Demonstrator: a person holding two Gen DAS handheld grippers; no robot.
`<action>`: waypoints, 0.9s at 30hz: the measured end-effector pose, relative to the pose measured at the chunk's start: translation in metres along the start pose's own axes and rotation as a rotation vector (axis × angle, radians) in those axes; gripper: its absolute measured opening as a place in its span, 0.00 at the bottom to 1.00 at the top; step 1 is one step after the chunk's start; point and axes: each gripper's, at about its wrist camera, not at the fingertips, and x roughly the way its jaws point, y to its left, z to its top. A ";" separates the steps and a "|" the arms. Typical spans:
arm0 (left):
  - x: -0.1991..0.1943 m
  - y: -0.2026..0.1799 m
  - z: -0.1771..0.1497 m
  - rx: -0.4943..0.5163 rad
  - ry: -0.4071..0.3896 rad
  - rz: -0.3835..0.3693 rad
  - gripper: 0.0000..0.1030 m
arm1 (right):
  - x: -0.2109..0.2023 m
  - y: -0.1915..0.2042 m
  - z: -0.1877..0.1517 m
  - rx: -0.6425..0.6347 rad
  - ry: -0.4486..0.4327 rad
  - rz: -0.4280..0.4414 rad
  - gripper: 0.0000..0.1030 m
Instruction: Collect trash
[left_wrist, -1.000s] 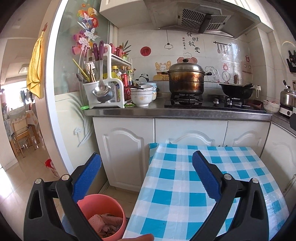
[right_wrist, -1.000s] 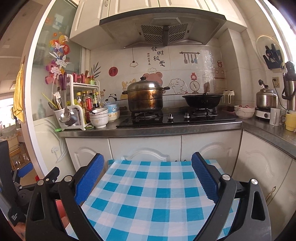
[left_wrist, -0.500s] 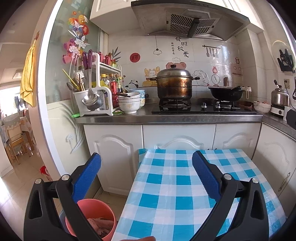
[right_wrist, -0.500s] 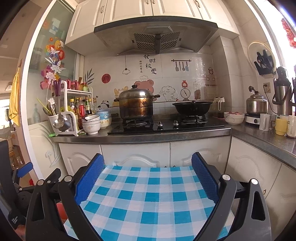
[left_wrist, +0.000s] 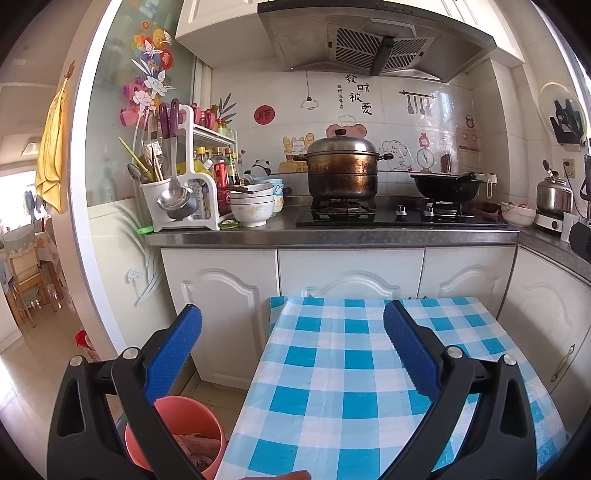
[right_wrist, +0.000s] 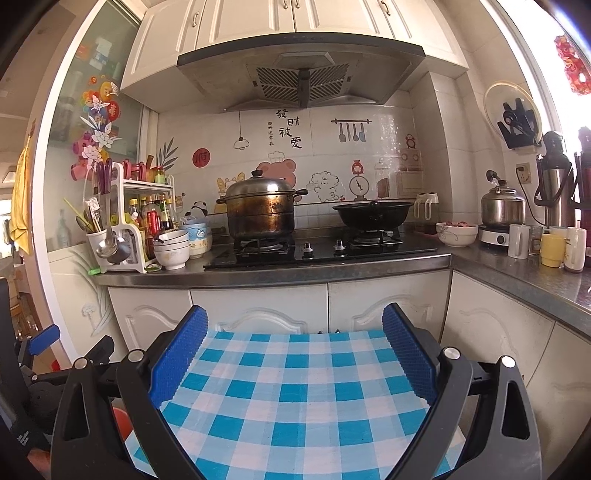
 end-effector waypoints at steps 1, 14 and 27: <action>0.000 -0.001 0.000 0.001 -0.001 -0.002 0.96 | 0.000 -0.001 0.000 -0.001 -0.003 -0.007 0.92; 0.005 -0.008 0.001 0.003 0.005 -0.017 0.96 | 0.000 -0.013 -0.002 0.003 -0.018 -0.047 0.92; 0.007 -0.018 0.008 0.004 0.002 -0.042 0.96 | 0.001 -0.027 -0.008 -0.008 -0.064 -0.165 0.92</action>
